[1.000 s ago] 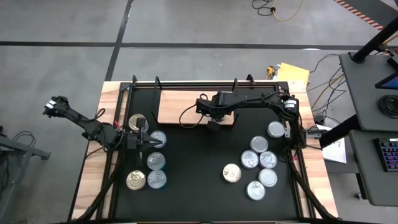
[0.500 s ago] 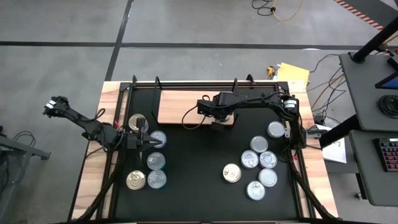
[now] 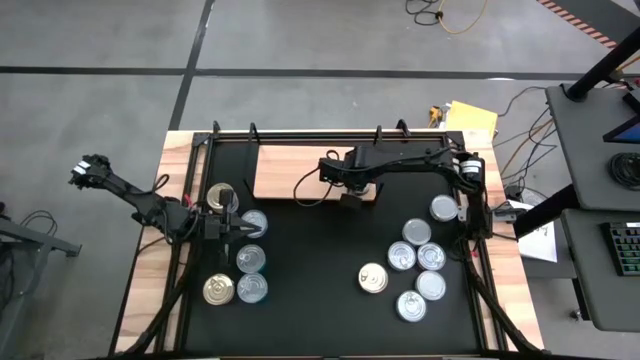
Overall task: Stack canned seafood by type on shelf
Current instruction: Put the green tuna can on the shelf
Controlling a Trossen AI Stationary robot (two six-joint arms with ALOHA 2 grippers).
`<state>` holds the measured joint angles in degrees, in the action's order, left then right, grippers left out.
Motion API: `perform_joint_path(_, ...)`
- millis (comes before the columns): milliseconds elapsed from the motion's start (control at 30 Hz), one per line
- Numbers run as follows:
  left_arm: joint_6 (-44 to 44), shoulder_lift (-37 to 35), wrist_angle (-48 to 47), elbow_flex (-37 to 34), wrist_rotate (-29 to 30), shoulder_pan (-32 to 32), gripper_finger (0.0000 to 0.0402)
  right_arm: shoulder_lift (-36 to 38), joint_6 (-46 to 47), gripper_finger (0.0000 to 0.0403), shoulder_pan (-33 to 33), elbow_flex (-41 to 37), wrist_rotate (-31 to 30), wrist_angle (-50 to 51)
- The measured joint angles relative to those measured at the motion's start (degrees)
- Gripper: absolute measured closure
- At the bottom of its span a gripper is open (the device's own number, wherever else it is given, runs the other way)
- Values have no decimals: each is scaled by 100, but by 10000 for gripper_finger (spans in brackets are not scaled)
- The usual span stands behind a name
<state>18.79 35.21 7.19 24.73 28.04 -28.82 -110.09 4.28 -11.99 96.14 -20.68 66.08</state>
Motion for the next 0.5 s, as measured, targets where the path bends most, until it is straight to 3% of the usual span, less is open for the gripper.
perform_joint_path(167, -20, 0, 4, 0, -1, 0, 401, 438, 255, 394, 181, 0, -35, -8)
perform_joint_path(333, -259, 84, 19, 0, -5, 0, 401, 1049, 513, 394, 820, 0, -54, -149)
perform_joint_path(500, -788, 414, 112, 0, -10, 0, 401, 1678, 681, 394, 1804, -77, -949, -601)
